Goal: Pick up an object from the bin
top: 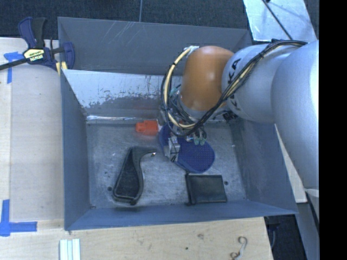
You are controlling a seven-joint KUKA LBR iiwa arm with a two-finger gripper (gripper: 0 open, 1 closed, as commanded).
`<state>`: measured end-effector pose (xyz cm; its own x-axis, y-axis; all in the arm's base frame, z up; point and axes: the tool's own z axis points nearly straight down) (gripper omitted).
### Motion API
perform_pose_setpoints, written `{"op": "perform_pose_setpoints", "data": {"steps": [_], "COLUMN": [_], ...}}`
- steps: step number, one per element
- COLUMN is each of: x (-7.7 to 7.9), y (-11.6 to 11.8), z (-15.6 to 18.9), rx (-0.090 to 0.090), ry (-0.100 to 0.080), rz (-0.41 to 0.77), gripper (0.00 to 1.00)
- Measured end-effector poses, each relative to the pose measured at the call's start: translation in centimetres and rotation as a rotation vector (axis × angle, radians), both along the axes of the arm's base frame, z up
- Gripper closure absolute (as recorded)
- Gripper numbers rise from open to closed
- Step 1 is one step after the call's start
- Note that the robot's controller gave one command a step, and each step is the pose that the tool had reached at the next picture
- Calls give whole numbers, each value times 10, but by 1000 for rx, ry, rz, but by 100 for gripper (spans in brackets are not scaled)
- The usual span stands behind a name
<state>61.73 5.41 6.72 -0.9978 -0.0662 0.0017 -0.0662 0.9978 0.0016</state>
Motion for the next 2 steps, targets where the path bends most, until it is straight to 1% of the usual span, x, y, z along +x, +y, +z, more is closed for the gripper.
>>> {"op": "perform_pose_setpoints", "data": {"steps": [1, 2], "x": [7, -14], "y": [0, 6], "z": [12, 144], "rx": [2, 0], "ry": [-20, -13], "rz": [-1, 1], "gripper": [100, 100]}}
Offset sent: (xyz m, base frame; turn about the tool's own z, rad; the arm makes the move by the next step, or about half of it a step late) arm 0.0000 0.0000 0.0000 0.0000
